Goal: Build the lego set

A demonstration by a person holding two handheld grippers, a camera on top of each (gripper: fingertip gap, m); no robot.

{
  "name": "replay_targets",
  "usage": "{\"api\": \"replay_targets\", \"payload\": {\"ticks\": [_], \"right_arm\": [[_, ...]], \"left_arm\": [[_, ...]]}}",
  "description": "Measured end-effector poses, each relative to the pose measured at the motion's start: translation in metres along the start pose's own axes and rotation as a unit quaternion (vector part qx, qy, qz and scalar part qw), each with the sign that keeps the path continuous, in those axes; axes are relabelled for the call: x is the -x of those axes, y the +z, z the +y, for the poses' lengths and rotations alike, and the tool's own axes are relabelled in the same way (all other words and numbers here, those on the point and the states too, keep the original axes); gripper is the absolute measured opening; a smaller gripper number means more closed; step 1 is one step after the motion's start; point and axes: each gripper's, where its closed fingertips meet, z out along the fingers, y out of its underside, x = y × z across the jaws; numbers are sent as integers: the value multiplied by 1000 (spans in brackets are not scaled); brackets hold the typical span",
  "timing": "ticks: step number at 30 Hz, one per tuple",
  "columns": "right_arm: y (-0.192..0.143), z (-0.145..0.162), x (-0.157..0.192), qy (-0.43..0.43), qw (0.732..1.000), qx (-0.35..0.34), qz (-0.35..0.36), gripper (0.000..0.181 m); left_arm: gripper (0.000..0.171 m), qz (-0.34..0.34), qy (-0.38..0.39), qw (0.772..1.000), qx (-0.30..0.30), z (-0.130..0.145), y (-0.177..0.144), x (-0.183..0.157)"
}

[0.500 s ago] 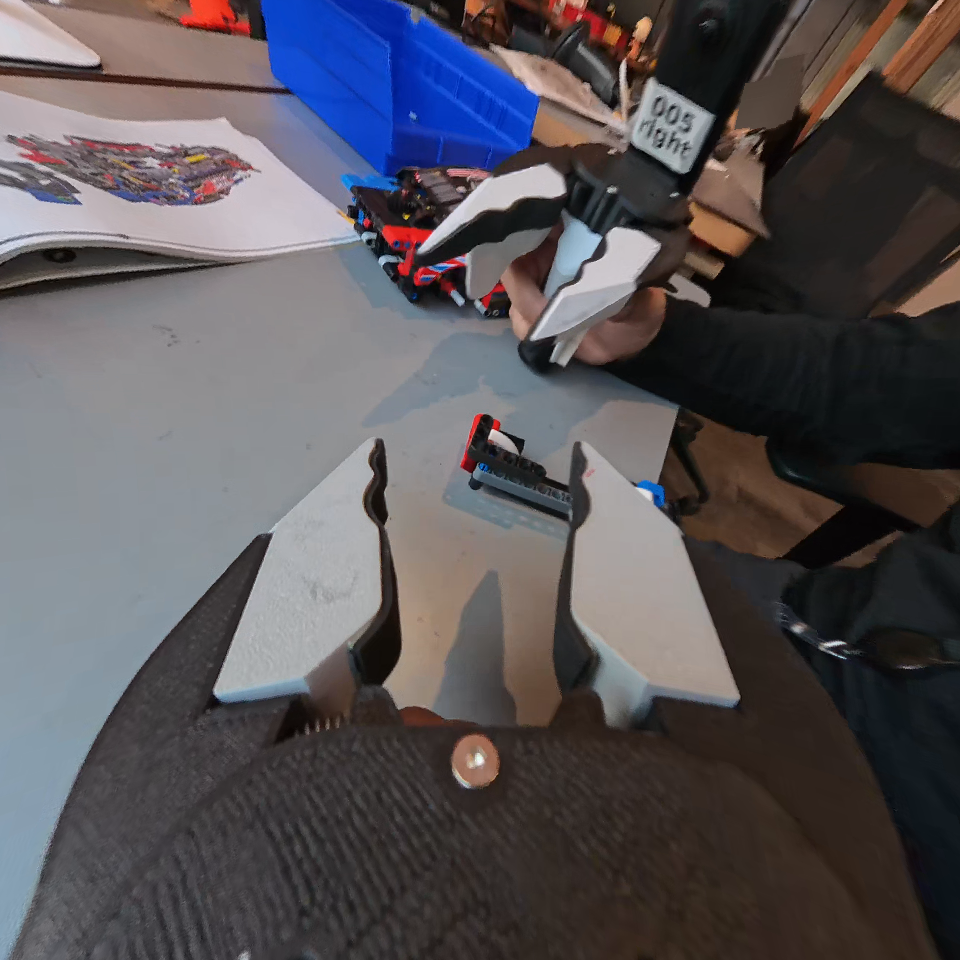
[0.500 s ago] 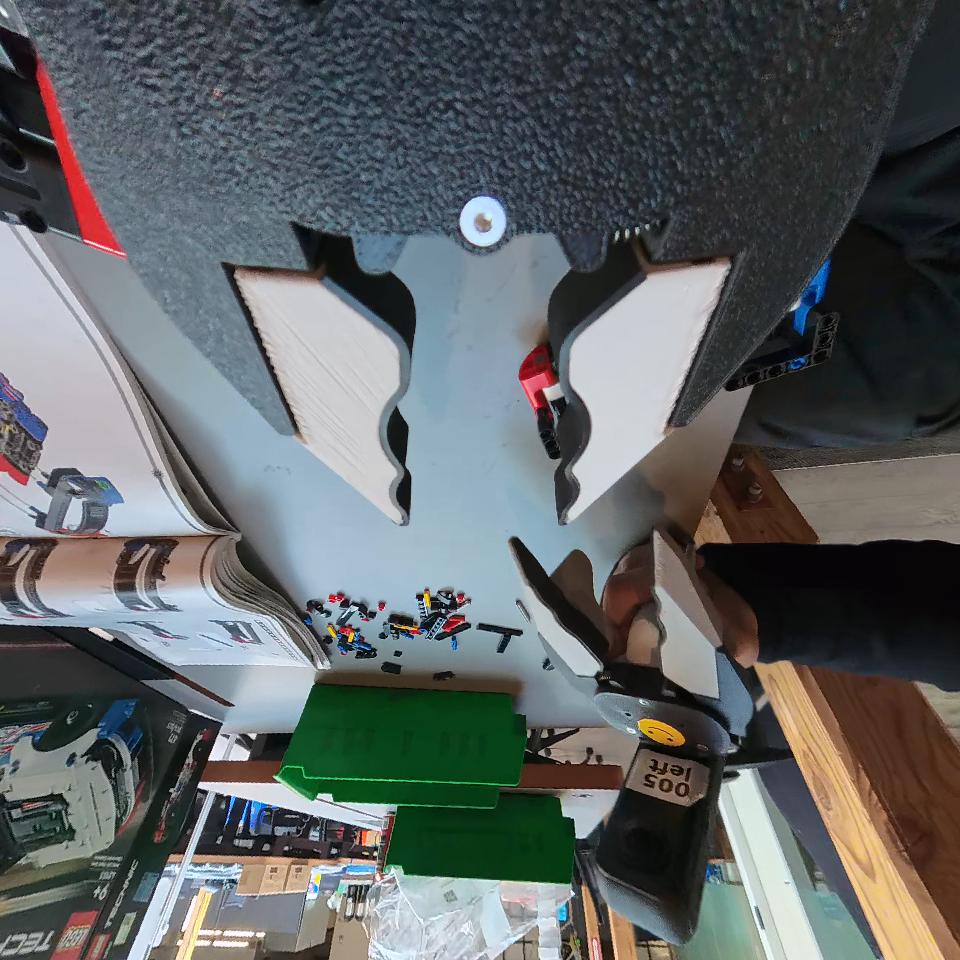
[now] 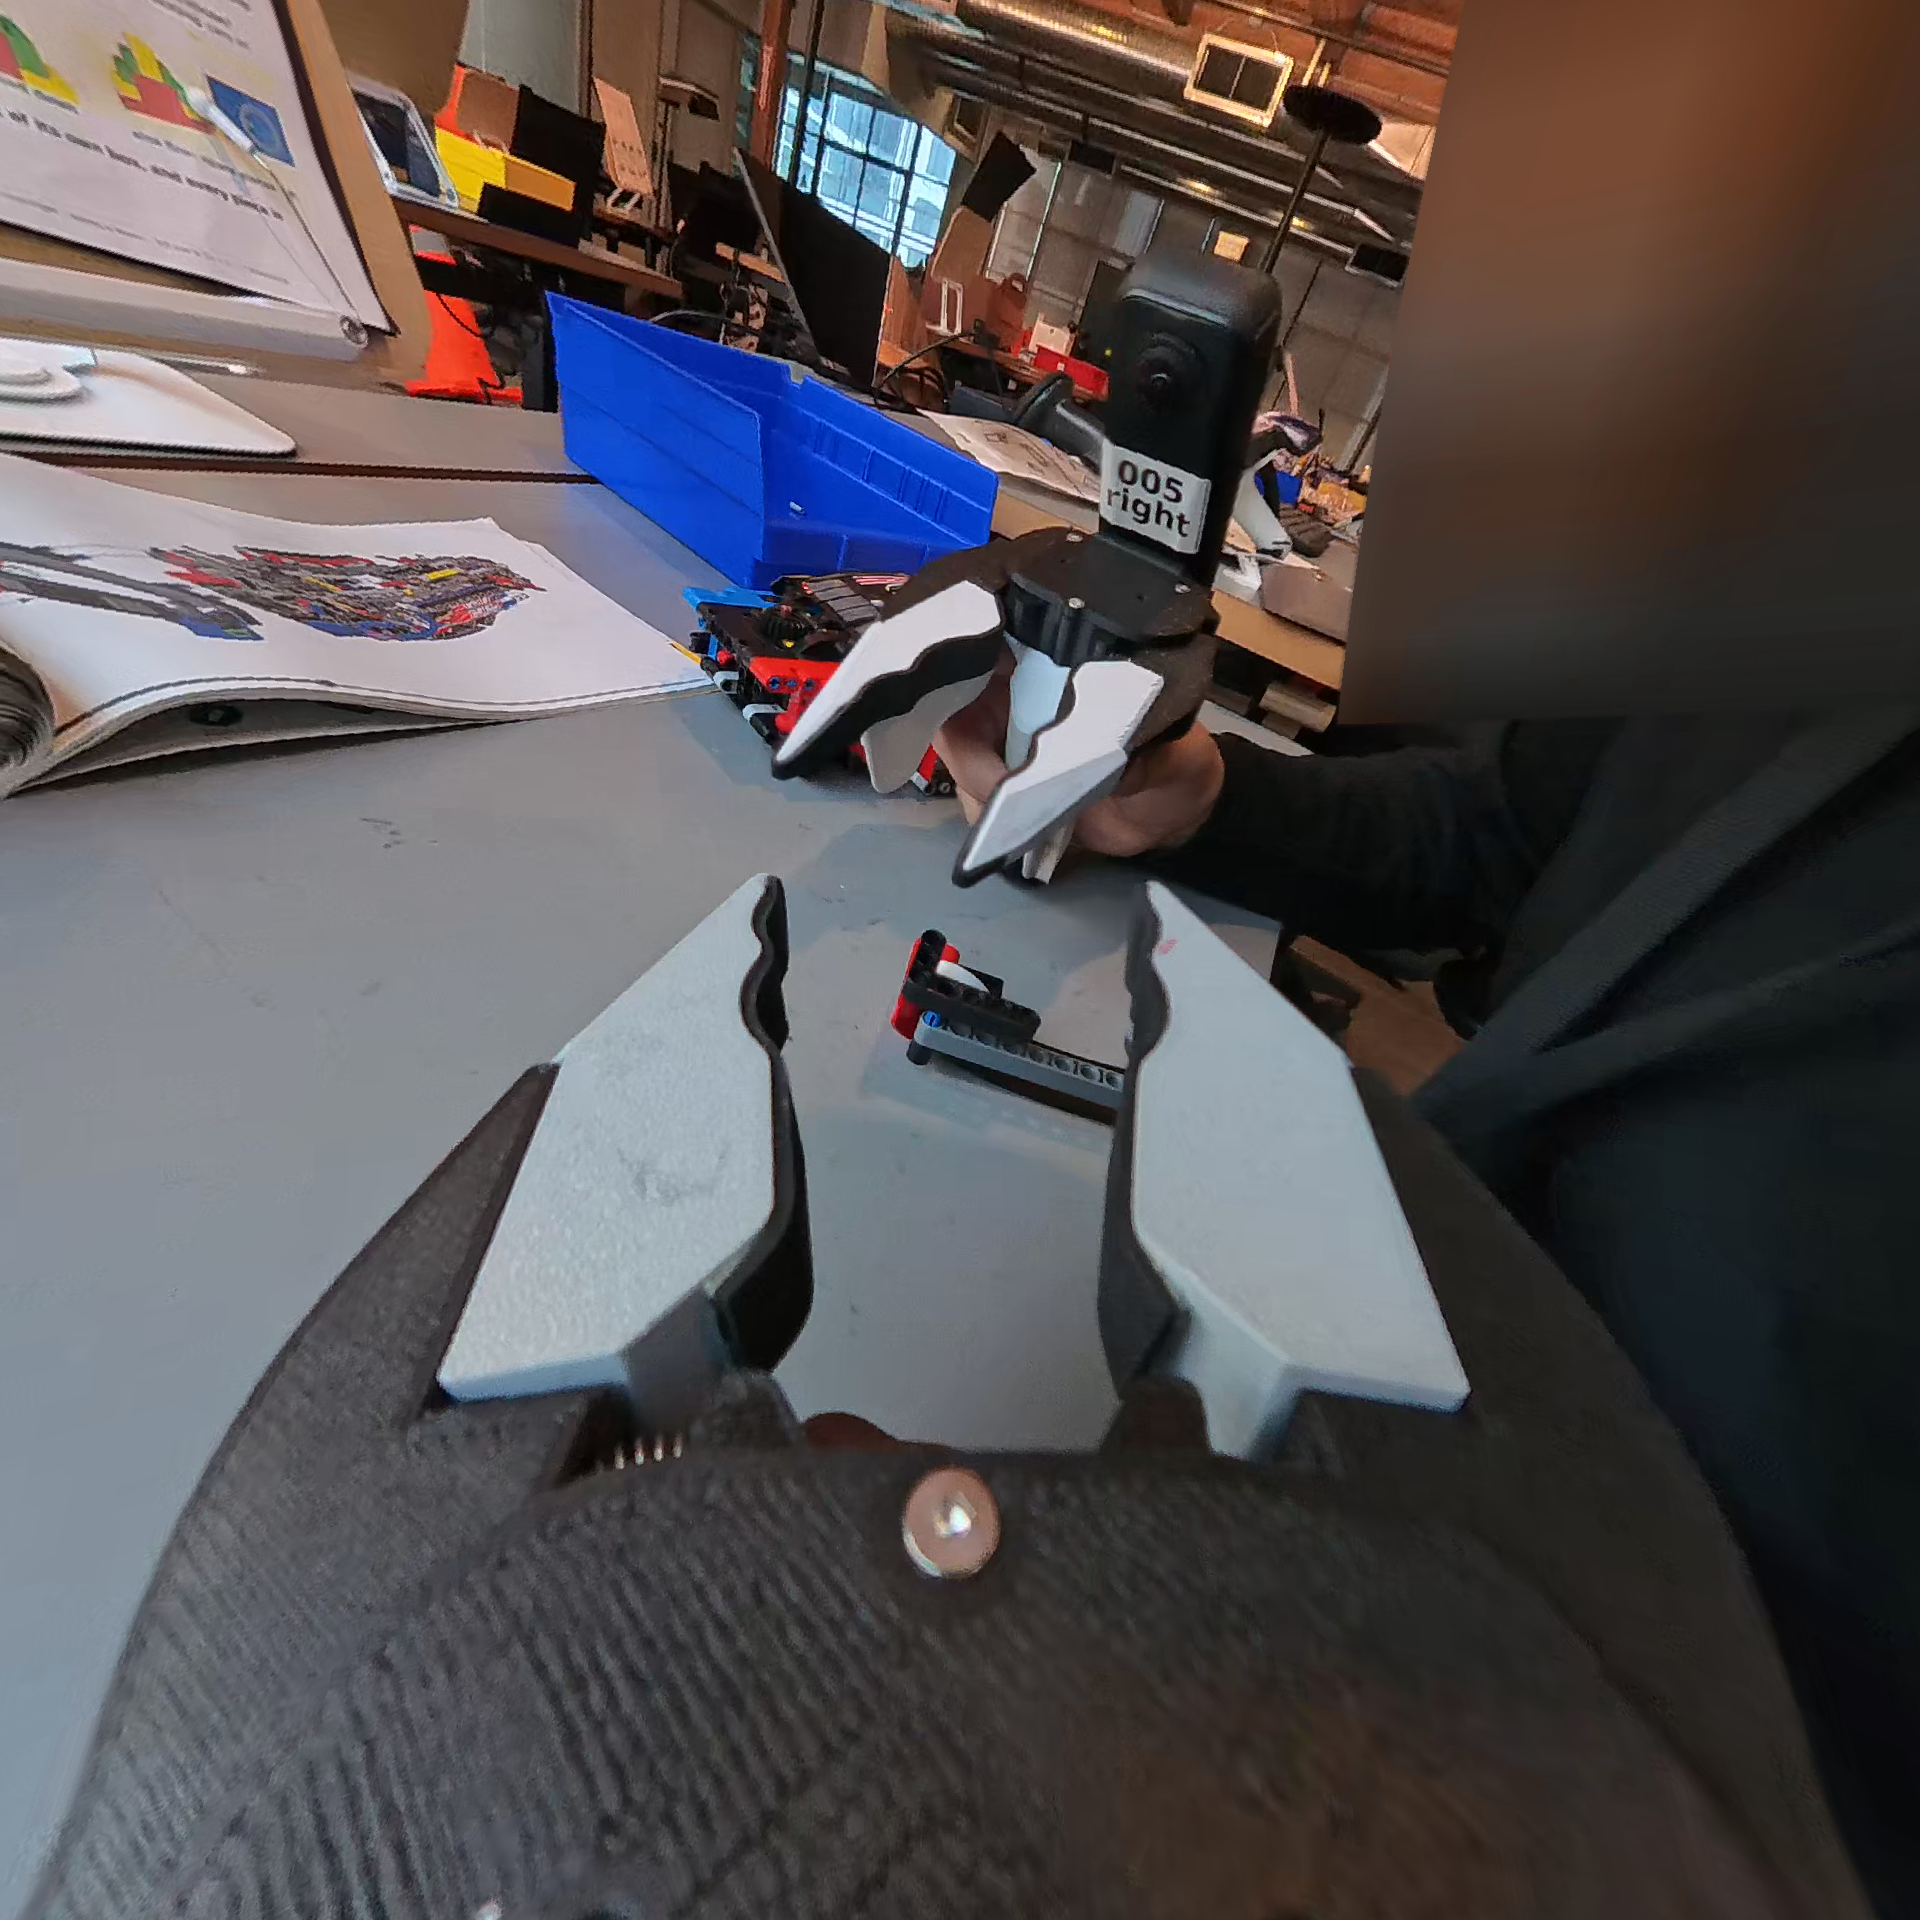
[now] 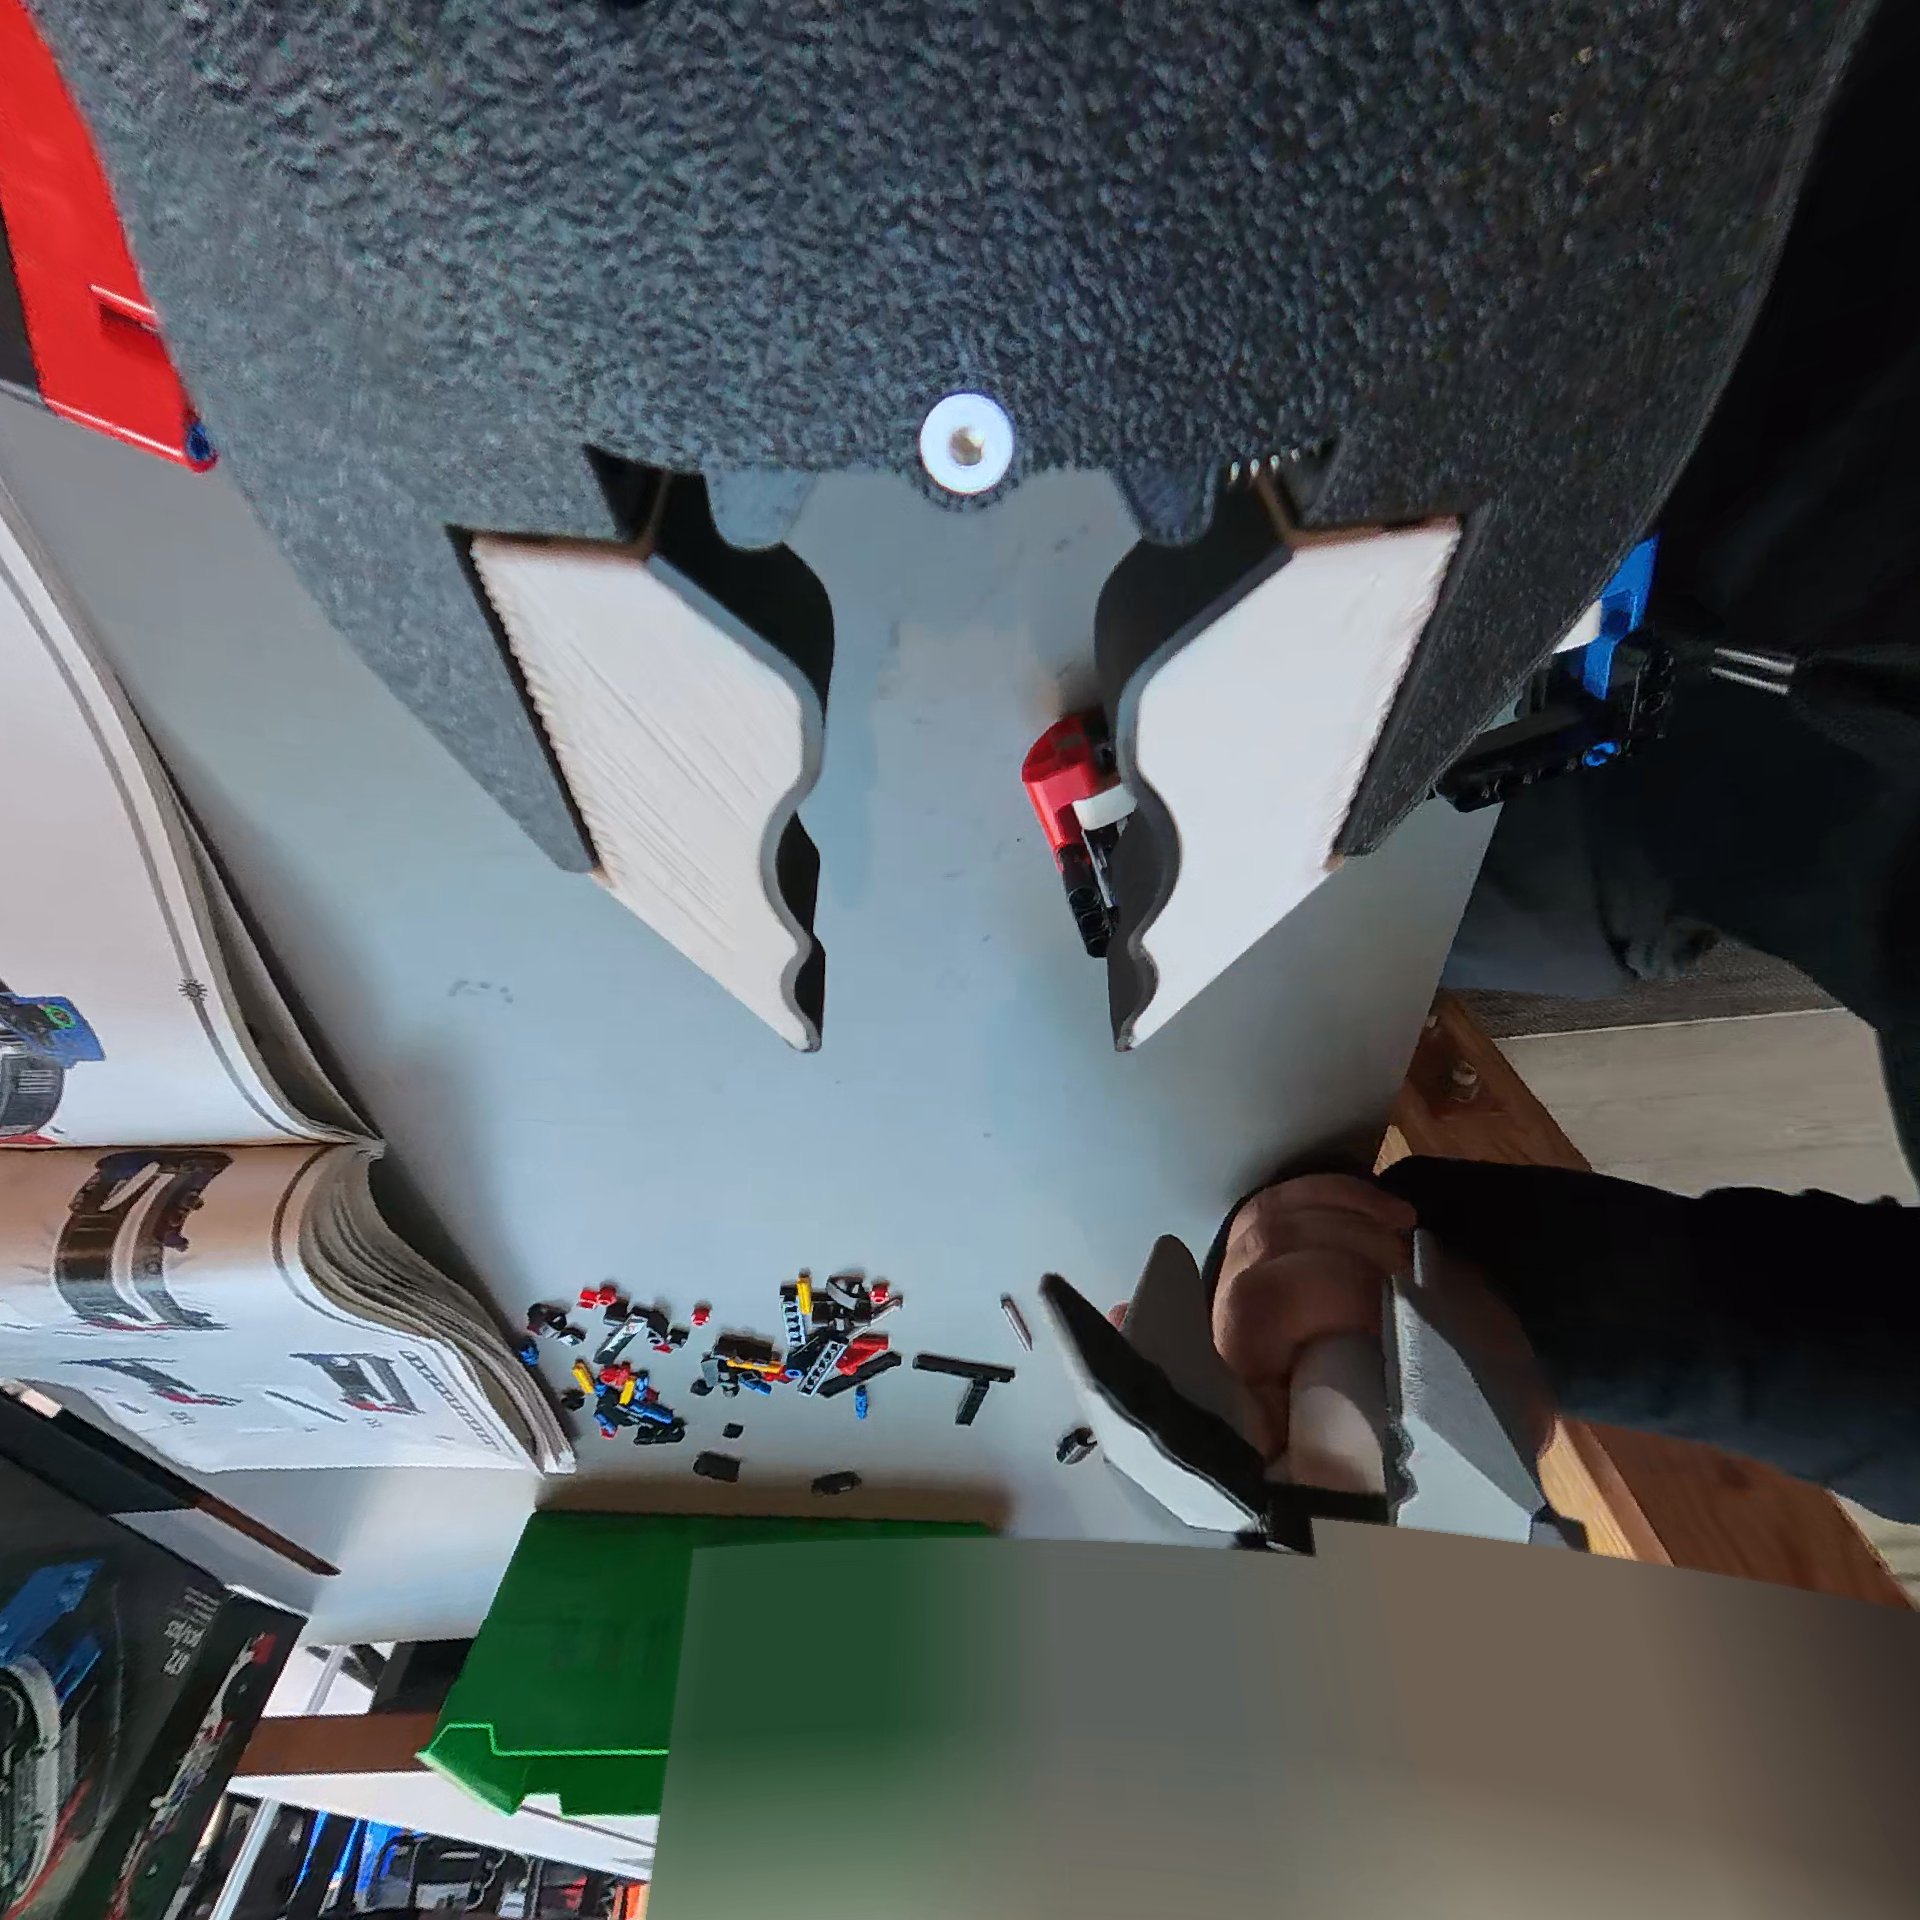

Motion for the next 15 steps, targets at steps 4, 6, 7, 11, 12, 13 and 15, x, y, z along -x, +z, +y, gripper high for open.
{"api": "replay_targets", "payload": {"ticks": [4, 6, 7, 11, 12, 13, 15], "right_arm": [[-3, -3, 2, 5, 1000, -11, -10, 53], [-7, -5, 6, 9, 999, -23, -26, 49], [-9, -6, 9, 11, 999, -28, -41, 45], [-22, -3, 9, 43, 997, -28, -65, 36], [-25, 0, 9, 47, 997, -19, -66, 37], [-28, 3, 10, 48, 996, -11, -70, 37], [-31, 14, 18, 47, 995, 20, -88, 39]], "left_arm": [[64, -3, -23, 1000, 20, 5, 4, 6], [64, -10, -38, 999, 38, 9, 8, 10], [63, -15, -43, 998, 47, 12, 10, 12], [52, -68, -66, 989, 109, 30, 18, 26], [57, -69, -79, 985, 137, 39, 20, 22], [60, -72, -89, 980, 161, 46, 20, 17], [66, -91, -97, 971, 197, 58, 19, 7]]}}
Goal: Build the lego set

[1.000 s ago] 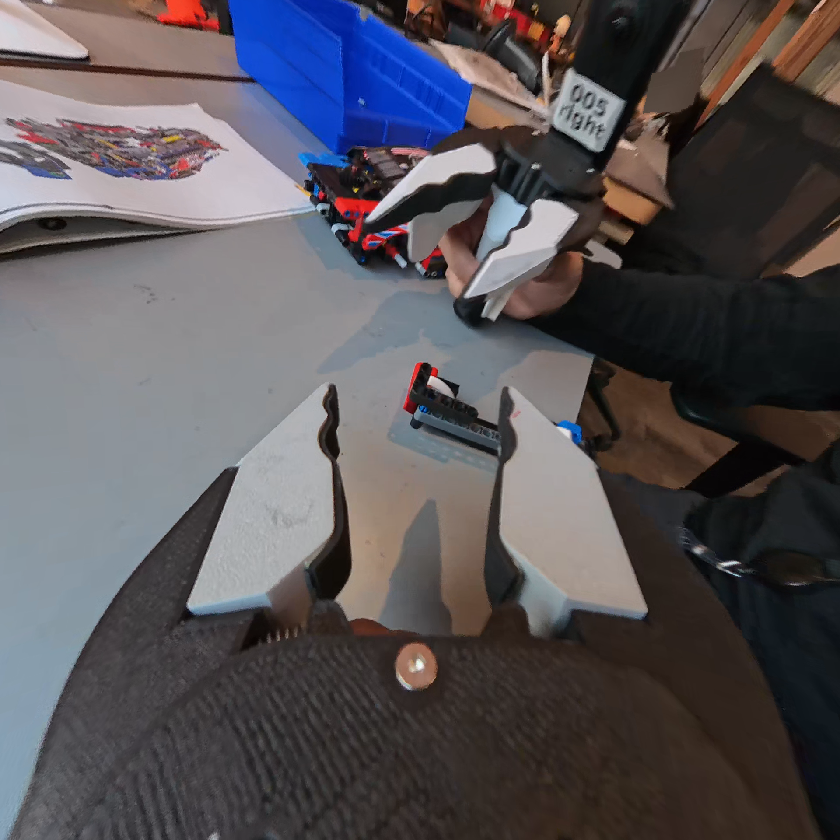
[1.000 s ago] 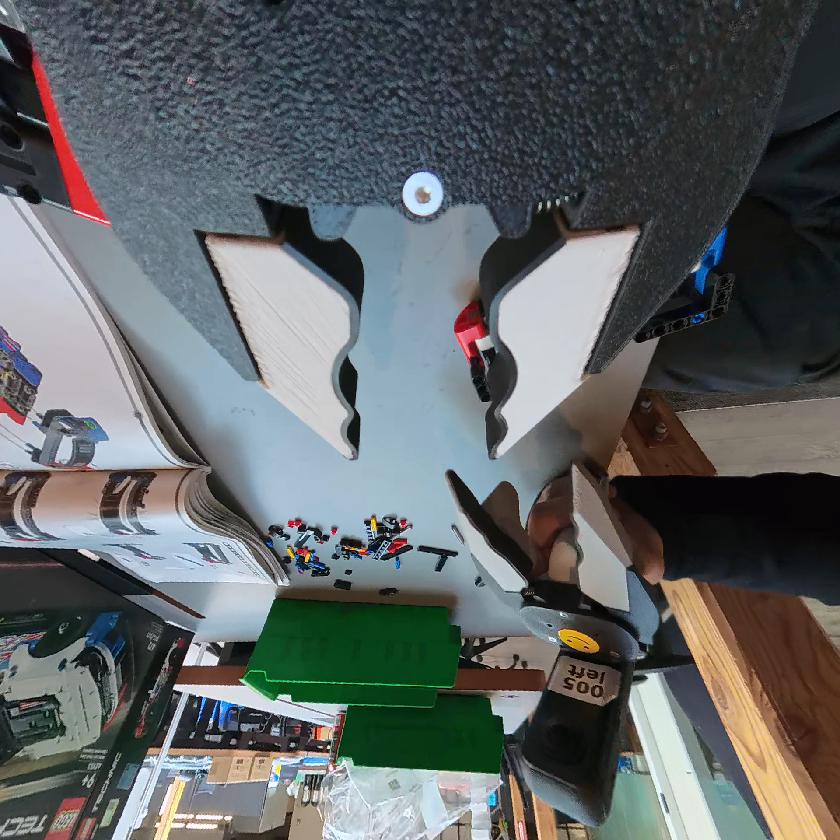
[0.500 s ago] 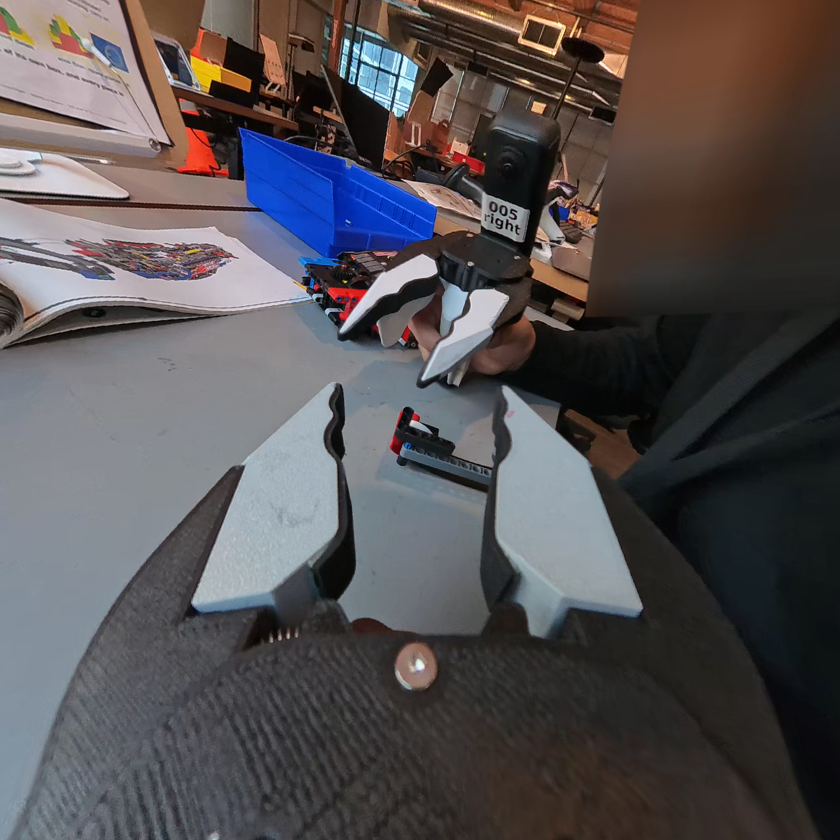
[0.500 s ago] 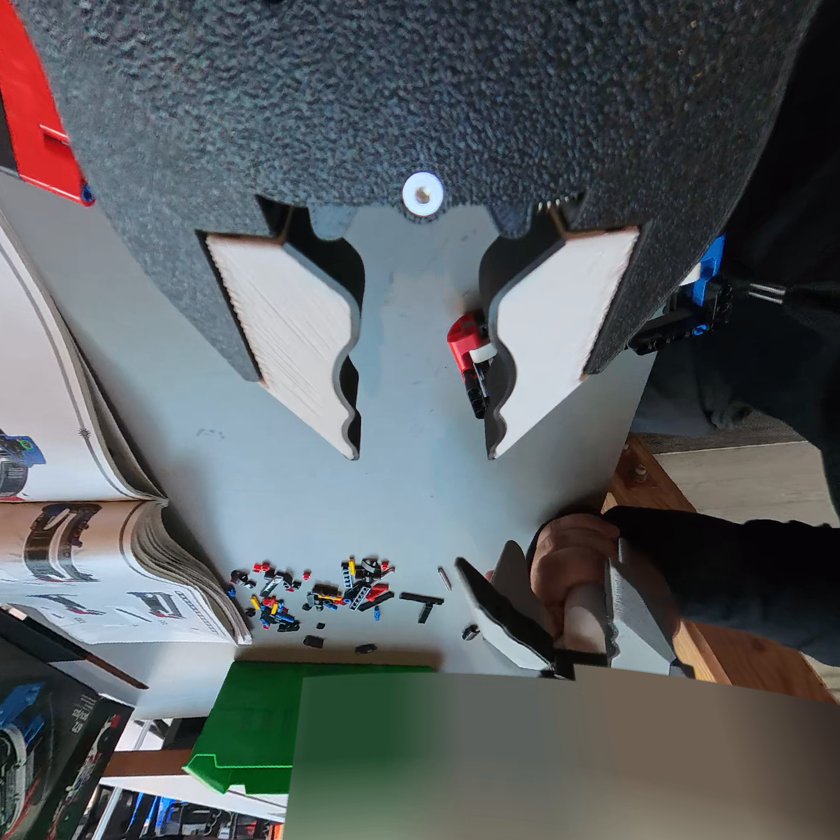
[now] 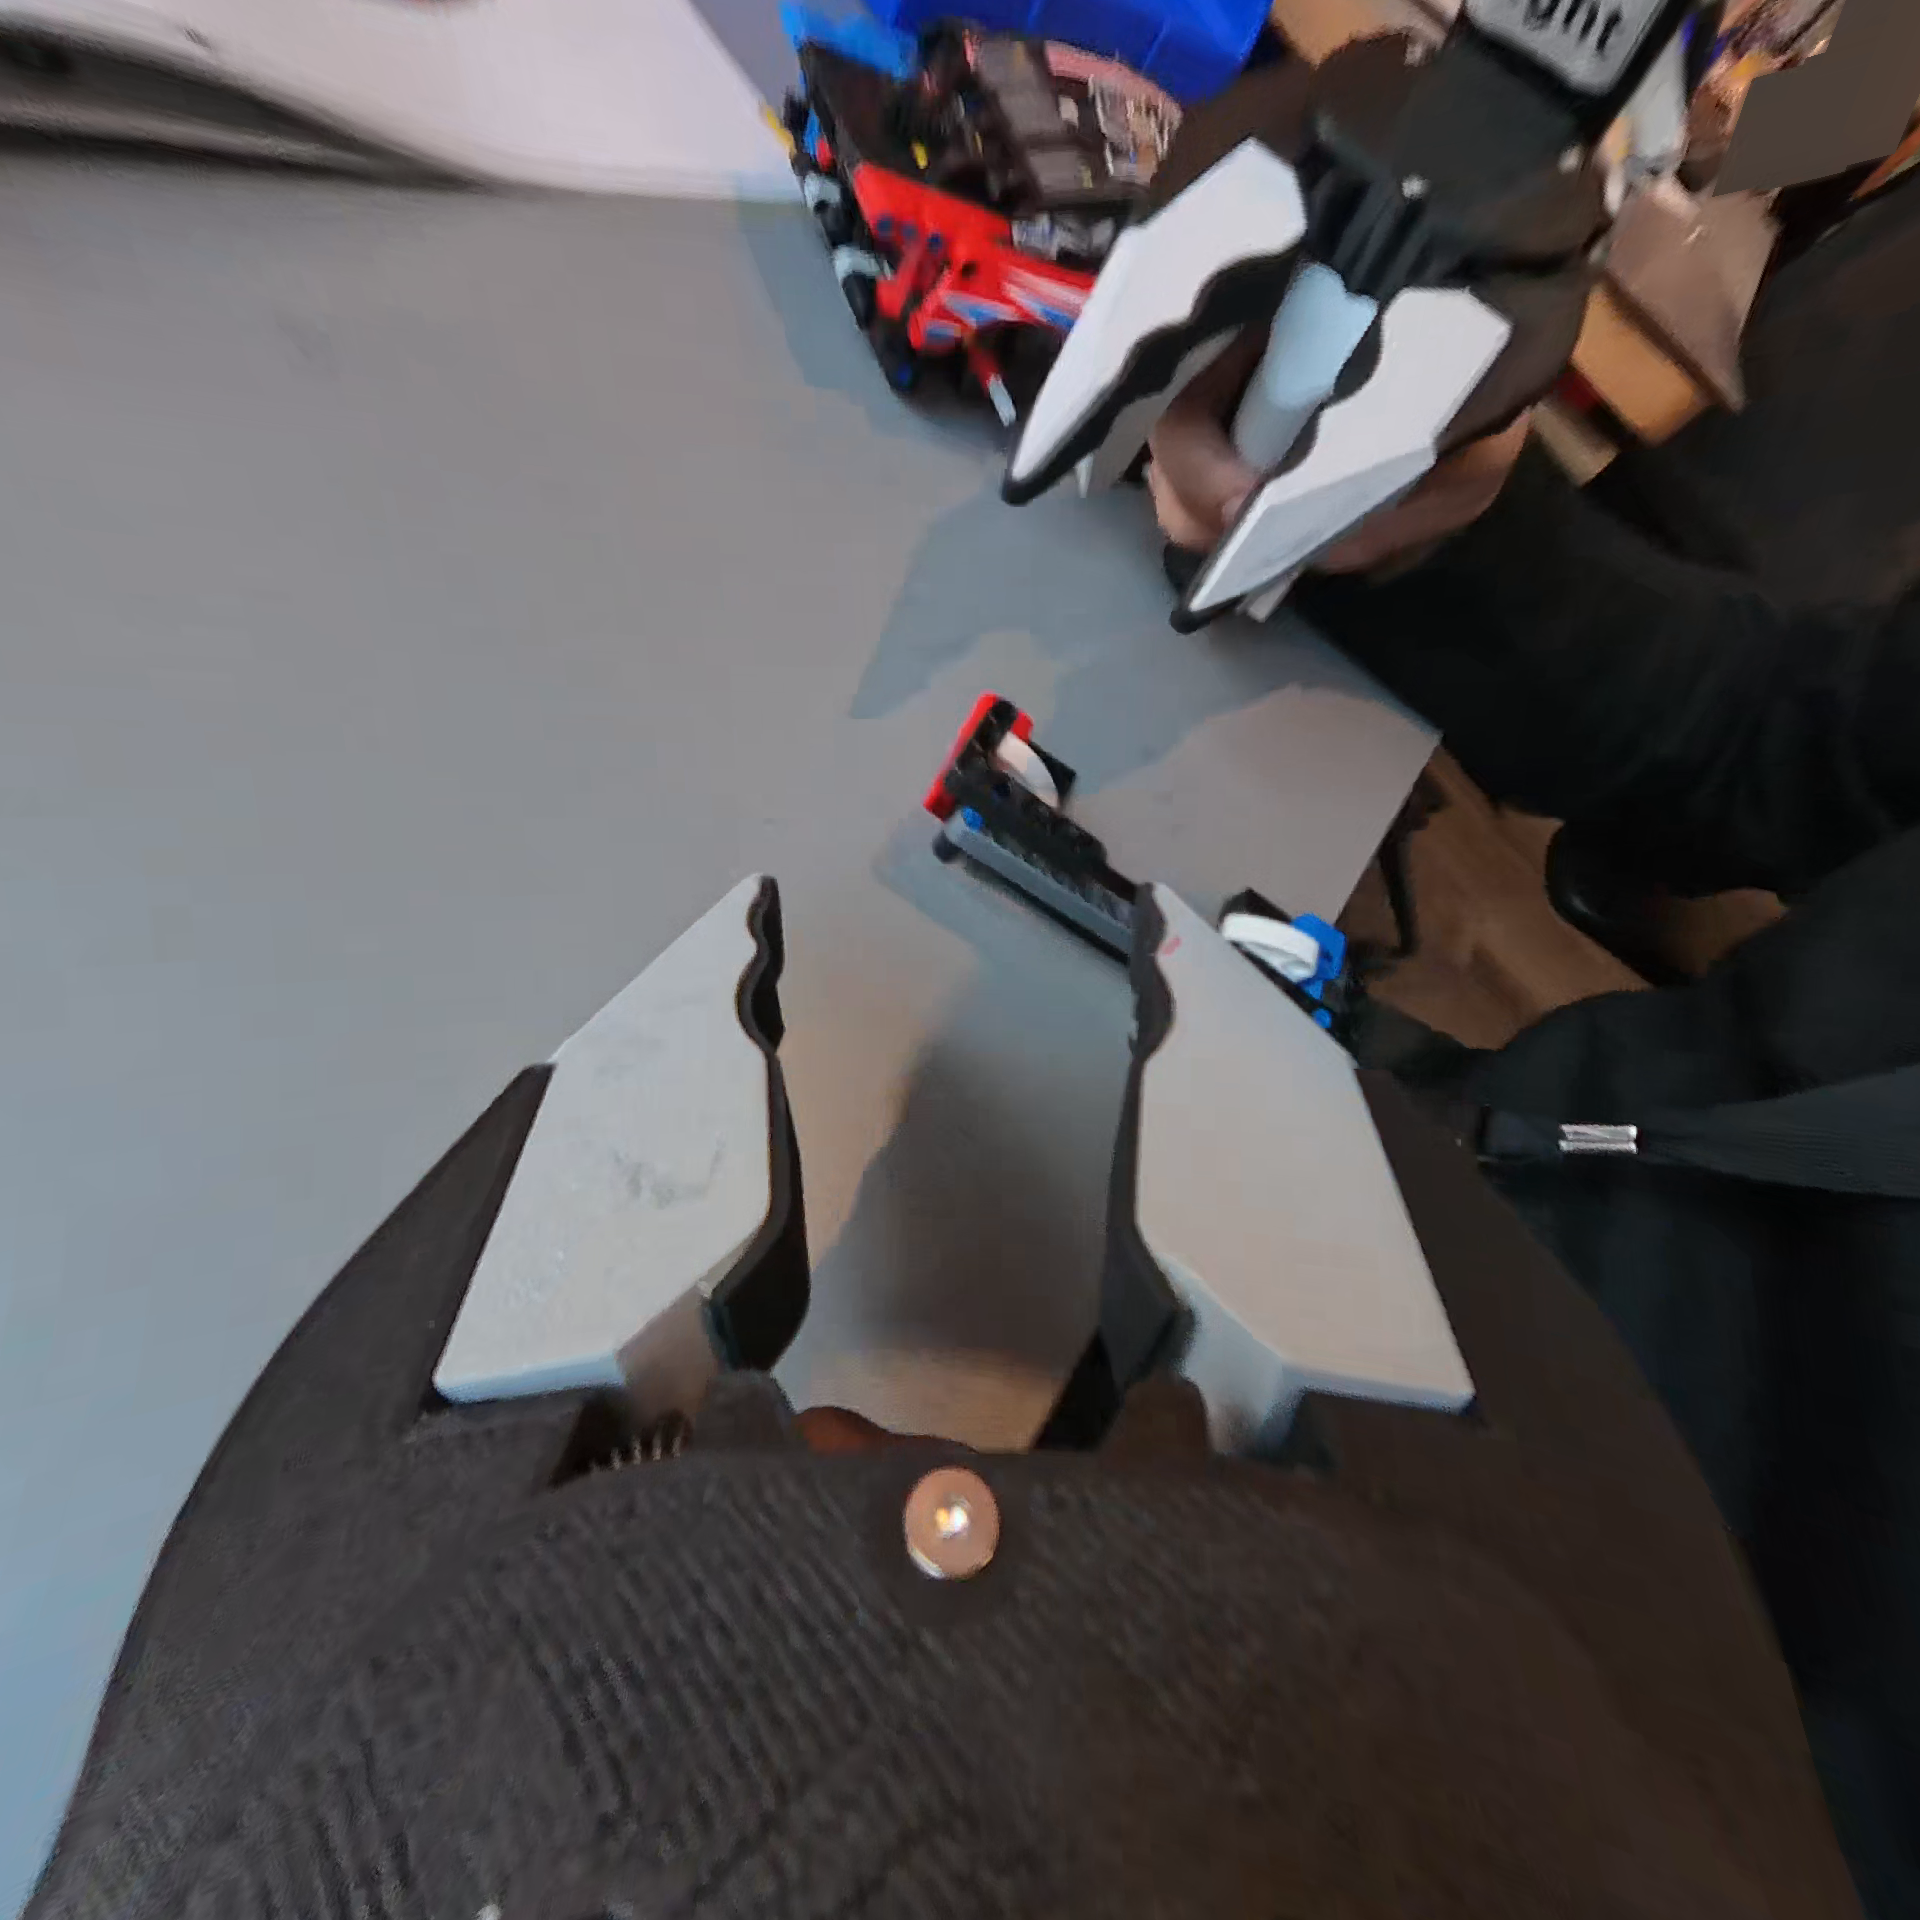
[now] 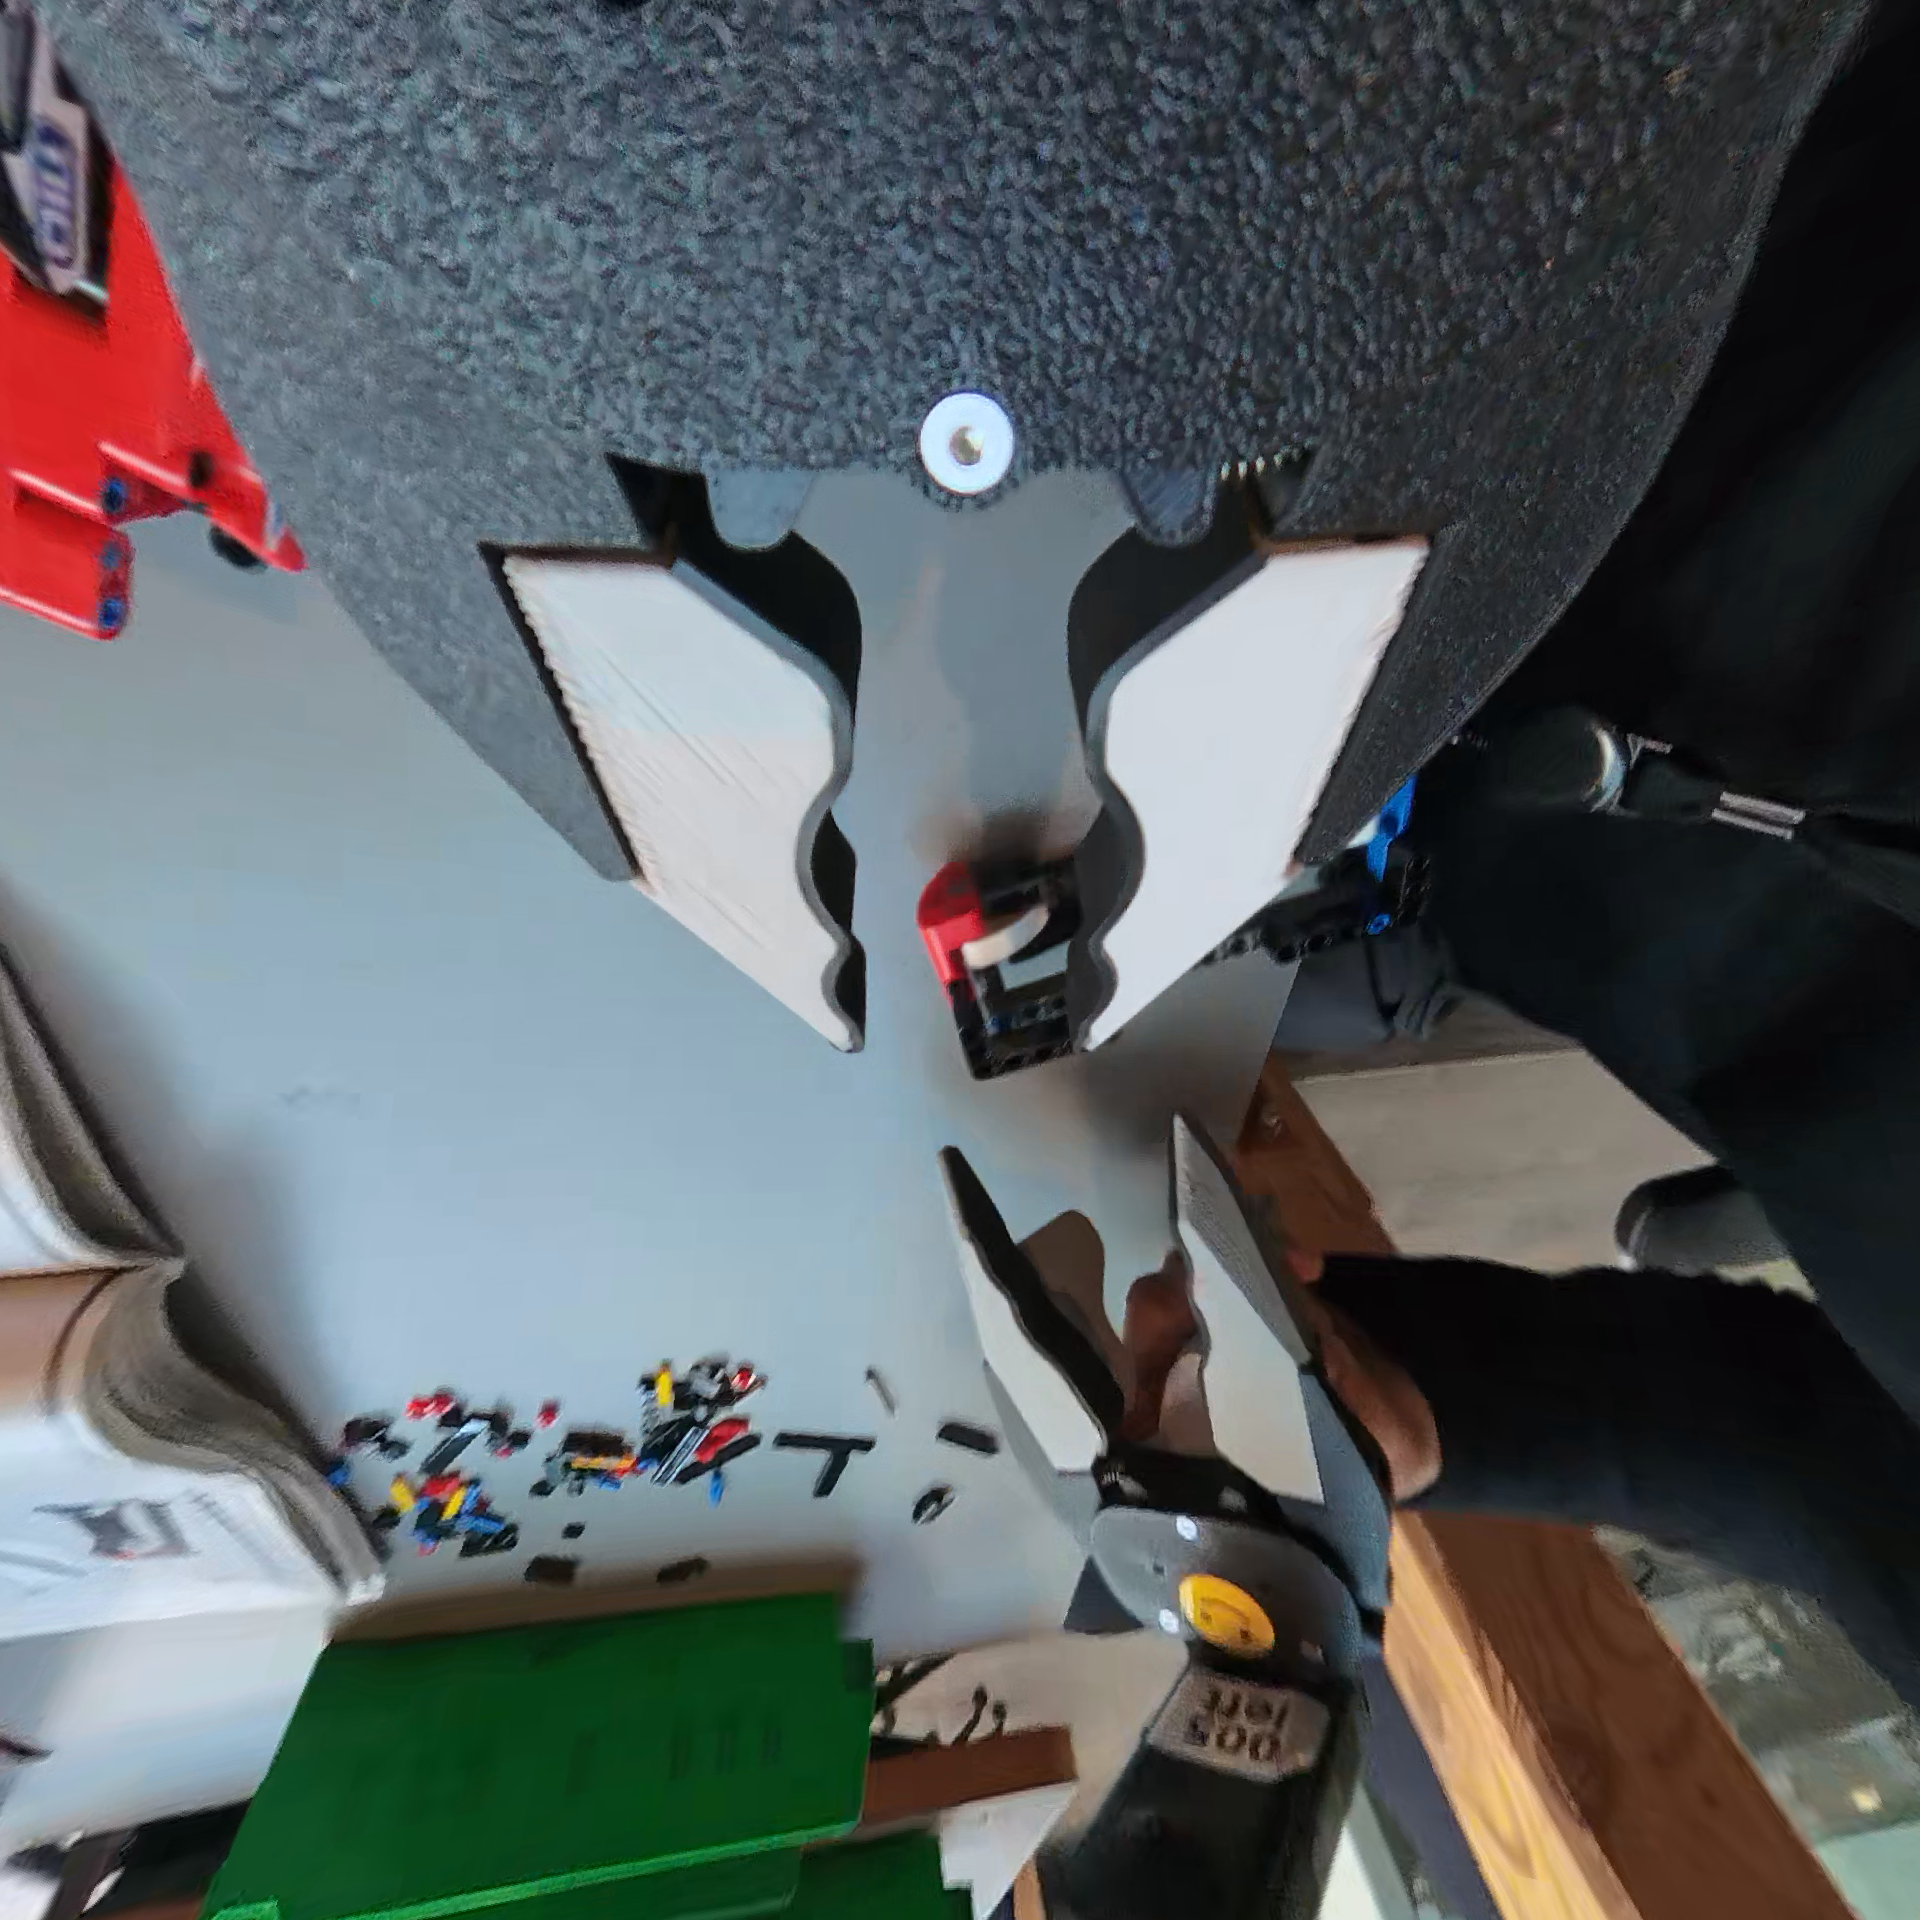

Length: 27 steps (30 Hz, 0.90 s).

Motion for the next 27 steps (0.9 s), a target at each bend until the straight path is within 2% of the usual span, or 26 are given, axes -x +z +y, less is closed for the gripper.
{"api": "replay_targets", "payload": {"ticks": [3, 5, 8, 11, 17, 21, 27], "right_arm": [[2, 13, 9, -13, 999, 44, -22, 52], [8, 17, 8, -14, 998, 62, -22, 54], [20, 27, 7, -18, 994, 105, -26, 54], [27, 38, 8, -22, 989, 144, -30, 57], [24, 43, 5, -25, 988, 150, 16, 46], [21, 47, 13, -21, 988, 154, 20, 43], [20, 55, 16, -19, 983, 172, 61, 45]], "left_arm": [[70, -17, -31, 999, 40, 12, 5, -16], [77, -13, -50, 996, 66, 13, 12, -30], [76, -65, -70, 992, 78, 9, 21, -20], [77, -80, -86, 988, 101, 11, 33, -18], [62, -162, -3, 976, 145, 17, 42, -6], [56, -193, 62, 964, 174, 18, 43, 2], [51, -169, 127, 957, 199, 16, 44, 3]]}}
